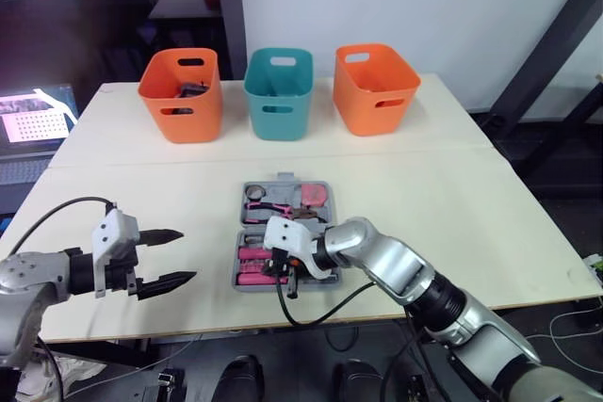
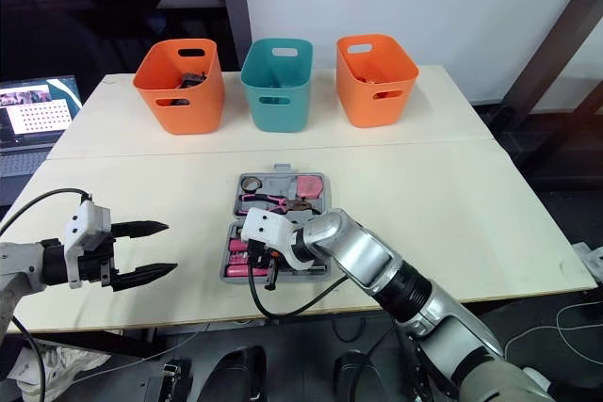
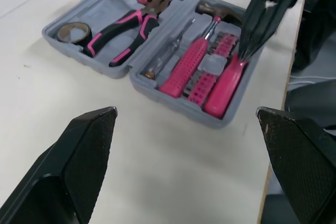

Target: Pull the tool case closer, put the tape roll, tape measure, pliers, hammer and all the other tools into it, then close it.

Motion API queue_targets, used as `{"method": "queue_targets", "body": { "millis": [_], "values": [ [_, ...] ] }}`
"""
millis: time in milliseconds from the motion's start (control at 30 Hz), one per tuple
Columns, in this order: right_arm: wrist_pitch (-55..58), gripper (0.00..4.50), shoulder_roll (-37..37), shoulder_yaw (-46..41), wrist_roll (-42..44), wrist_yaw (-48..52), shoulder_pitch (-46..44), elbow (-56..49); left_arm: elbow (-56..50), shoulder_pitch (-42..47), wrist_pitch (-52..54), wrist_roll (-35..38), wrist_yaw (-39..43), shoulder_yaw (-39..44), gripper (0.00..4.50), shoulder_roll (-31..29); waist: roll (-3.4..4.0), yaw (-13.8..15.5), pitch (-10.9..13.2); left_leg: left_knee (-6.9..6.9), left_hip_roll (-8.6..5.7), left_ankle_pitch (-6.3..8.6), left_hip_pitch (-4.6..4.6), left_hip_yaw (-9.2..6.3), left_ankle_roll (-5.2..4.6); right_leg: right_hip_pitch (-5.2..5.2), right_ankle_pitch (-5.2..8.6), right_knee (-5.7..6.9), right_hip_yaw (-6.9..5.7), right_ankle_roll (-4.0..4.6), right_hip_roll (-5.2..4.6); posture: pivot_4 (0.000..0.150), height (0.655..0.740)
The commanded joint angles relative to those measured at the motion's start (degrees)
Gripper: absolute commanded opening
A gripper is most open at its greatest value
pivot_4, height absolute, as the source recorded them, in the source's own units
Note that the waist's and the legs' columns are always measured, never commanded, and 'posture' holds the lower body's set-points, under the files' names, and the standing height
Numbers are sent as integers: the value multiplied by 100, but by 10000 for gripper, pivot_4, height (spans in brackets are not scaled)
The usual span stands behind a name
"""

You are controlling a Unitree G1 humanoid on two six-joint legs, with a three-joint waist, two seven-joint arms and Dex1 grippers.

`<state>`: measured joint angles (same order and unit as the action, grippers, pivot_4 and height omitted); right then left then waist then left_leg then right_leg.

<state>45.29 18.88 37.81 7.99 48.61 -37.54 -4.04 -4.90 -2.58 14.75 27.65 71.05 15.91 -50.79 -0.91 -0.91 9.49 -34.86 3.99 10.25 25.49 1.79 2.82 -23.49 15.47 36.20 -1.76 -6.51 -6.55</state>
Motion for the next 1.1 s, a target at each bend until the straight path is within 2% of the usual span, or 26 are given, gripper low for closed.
{"method": "queue_targets", "body": {
  "millis": [33, 167, 300, 433, 567, 767, 900, 1000, 1100],
  "values": [
    [-58, 248, -198, -149, 5, -70, 46, 104, -53, 6, -6, 13, 43, 69, 45000, -108, -1, 12, 0, -1, 0, 0, 0, 0, 0, 0, 0, -1, 0, 0, -1, 1500, 7400],
    [27, 248, -280, -198, 8, -80, 203, 392, -45, 8, -2, 14, 41, 74, 45000, -137, 0, 3, 0, 2, 0, 0, -1, 0, 0, 2, 0, 0, 0, 1, -1, 1500, 7400],
    [-307, 248, -159, -29, -155, 33, 544, 890, -17, 37, -20, -17, 31, 47, 45000, -144, -1, 5, -1, 3, 0, 0, -7, 0, 0, 3, 0, -1, 0, 1, -1, 1500, 7400],
    [-773, 248, -183, -229, -148, 123, 598, 1085, 75, 167, -22, -80, 33, -43, 45000, -145, 0, 3, -1, 1, 0, 0, -16, 0, 0, 10, 1, -1, 0, 1, -1, 1500, 7400],
    [-1217, 248, -228, -747, 185, 294, 590, 541, 194, 397, 5, -150, 17, -182, 45000, -145, -1, 17, -1, 1, 0, 0, -12, -1, 0, 8, 0, -1, 0, 1, -1, 1500, 7400],
    [-999, 248, -281, -1943, 1080, 208, 836, -643, 414, 808, 153, -153, -142, -228, 45000, -88, -2, 22, -1, 2, 0, 0, -1, 0, 0, 18, -1, 2, 0, -2, 0, 1500, 7400],
    [-617, 248, 807, -2442, 1040, 379, 1000, -1224, 1025, 1196, -48, -580, -38, -653, 45000, -158, 2, 47, 1, 1, -1, 0, -3, 0, 0, 18, 0, -3, -1, -2, 0, 1500, 7400],
    [-940, 248, 1736, -2653, 619, 364, 1408, -1205, 1631, 1595, -441, -899, -52, -884, 45000, -54, -3, 96, 2, -7, -5, 1, -3, 0, 0, 9, 1, -11, -1, 0, -5, 1500, 7400],
    [-1127, 248, 2319, -2694, 359, 395, 1728, -977, 2205, 1969, -902, -1299, -164, -1161, 45000, 93, -2, 133, 2, -4, -4, 1, -2, 3, 0, 13, 1, -9, -1, 1, -8, 1500, 7400]
  ]
}}
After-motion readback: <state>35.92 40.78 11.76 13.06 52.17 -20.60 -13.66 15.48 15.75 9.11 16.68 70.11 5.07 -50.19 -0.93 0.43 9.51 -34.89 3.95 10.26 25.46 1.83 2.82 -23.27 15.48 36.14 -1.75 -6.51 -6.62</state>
